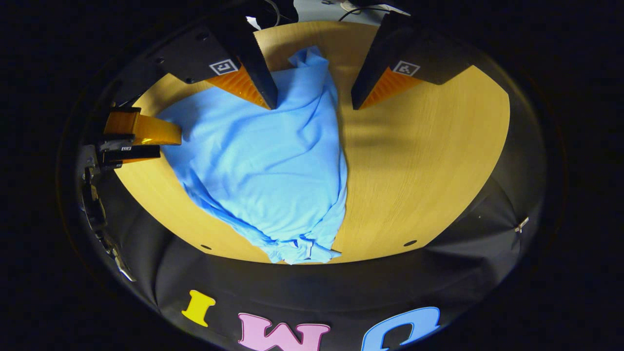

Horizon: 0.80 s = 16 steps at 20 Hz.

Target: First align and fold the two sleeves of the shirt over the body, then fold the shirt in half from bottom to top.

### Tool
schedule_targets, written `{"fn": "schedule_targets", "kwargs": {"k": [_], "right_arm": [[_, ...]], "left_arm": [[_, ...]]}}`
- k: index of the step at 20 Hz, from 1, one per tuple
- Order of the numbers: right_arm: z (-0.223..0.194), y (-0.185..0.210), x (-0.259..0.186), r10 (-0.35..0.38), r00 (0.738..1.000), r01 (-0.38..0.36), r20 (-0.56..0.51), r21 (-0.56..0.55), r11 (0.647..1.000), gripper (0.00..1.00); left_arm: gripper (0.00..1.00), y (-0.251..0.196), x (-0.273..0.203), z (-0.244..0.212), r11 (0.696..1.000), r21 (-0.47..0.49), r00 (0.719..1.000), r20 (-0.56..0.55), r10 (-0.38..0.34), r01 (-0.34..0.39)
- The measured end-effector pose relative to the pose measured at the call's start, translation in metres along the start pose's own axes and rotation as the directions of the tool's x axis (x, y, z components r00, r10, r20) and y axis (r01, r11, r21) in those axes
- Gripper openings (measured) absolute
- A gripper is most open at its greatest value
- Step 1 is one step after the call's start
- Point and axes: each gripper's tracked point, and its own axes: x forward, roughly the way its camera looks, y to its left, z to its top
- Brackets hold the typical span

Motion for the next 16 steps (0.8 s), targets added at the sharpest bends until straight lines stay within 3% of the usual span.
{"fn": "schedule_targets", "kwargs": {"k": [3,4,5,6,7,8,9,10,11,13,16], "right_arm": [[0.001,0.005,0.005,0.006,1.0,-0.006,-0.013,-0.028,1.0,0.96],[0.0,0.006,0.005,0.01,0.999,-0.011,-0.033,-0.028,1.0,0.91],[0.001,0.006,0.003,0.016,0.999,-0.017,-0.041,-0.036,0.999,0.73],[0.0,0.008,0.004,0.024,0.998,-0.027,-0.056,-0.039,0.999,0.73],[0.001,0.009,0.005,0.029,0.998,-0.031,-0.062,-0.028,0.999,0.47],[0.001,0.011,0.003,0.043,0.996,-0.044,-0.075,-0.014,0.999,0.43],[0.001,0.012,0.004,0.053,0.995,-0.052,-0.088,0.009,0.999,0.29],[0.002,0.012,0.006,0.063,0.993,-0.061,-0.097,0.027,0.998,0.16],[0.002,0.014,0.006,0.08,0.991,-0.075,-0.108,0.049,0.996,0.2],[0.002,0.014,0.004,0.122,0.984,-0.11,-0.126,0.102,0.989,0.06],[0.003,0.011,0.004,0.15,0.979,-0.127,-0.141,0.158,0.979,0.01]], "left_arm": [[0.96,-0.006,0.001,0.0,1.0,0.004,1.0,-0.003,-0.009,0.009],[0.89,-0.009,0.001,0.0,1.0,0.011,1.0,-0.014,-0.017,0.018],[0.74,-0.013,0.001,0.001,1.0,0.017,0.999,-0.021,-0.024,0.024],[0.72,-0.016,0.001,0.001,0.999,0.023,0.999,-0.028,-0.032,0.032],[0.61,-0.019,0.002,0.003,0.999,0.026,0.999,-0.028,-0.039,0.04],[0.58,-0.022,0.004,0.004,0.999,0.025,0.999,-0.031,-0.045,0.046],[0.38,-0.025,0.005,0.006,0.999,0.02,0.998,-0.032,-0.05,0.05],[0.31,-0.026,0.005,0.006,0.999,0.011,0.998,-0.034,-0.047,0.047],[0.19,-0.029,0.004,0.007,0.999,0.0,0.998,-0.038,-0.05,0.05],[0.1,-0.03,0.005,0.008,0.998,-0.021,0.997,-0.047,-0.054,0.053],[0.07,-0.029,0.003,0.009,0.996,-0.026,0.993,-0.071,-0.092,0.09]]}}
